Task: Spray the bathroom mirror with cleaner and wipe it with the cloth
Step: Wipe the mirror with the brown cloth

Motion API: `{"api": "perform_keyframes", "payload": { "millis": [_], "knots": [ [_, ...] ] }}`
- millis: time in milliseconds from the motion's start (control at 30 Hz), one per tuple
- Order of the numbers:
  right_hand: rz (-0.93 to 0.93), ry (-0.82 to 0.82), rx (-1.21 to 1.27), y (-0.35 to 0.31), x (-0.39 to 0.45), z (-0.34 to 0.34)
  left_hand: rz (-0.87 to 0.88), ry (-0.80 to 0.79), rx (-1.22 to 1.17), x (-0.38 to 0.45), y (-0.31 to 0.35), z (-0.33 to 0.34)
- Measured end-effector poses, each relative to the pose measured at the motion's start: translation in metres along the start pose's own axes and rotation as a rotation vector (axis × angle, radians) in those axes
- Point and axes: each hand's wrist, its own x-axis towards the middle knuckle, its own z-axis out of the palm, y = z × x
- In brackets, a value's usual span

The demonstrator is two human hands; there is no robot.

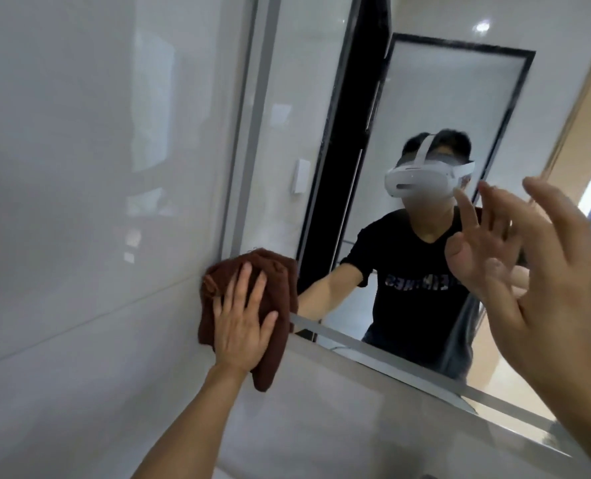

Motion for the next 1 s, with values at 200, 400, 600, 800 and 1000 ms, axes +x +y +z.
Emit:
{"api": "perform_keyframes", "payload": {
  "millis": [200, 400, 600, 800, 1000],
  "knots": [
    [-0.018, 0.004, -0.055, 0.001, 0.025, -0.025, -0.071, 0.061, -0.033, 0.03, 0.016, -0.009],
    [-0.06, -0.002, -0.072, -0.011, 0.053, -0.032, 0.047, 0.134, 0.005, 0.129, 0.047, -0.053],
    [-0.085, 0.026, -0.113, -0.018, 0.094, -0.041, 0.108, 0.25, 0.029, 0.269, 0.091, -0.111],
    [-0.06, 0.085, -0.194, -0.013, 0.136, -0.06, 0.173, 0.284, 0.029, 0.382, 0.128, -0.161],
    [-0.101, 0.153, -0.307, -0.008, 0.17, -0.09, 0.141, 0.301, 0.024, 0.451, 0.156, -0.193]
  ]
}}
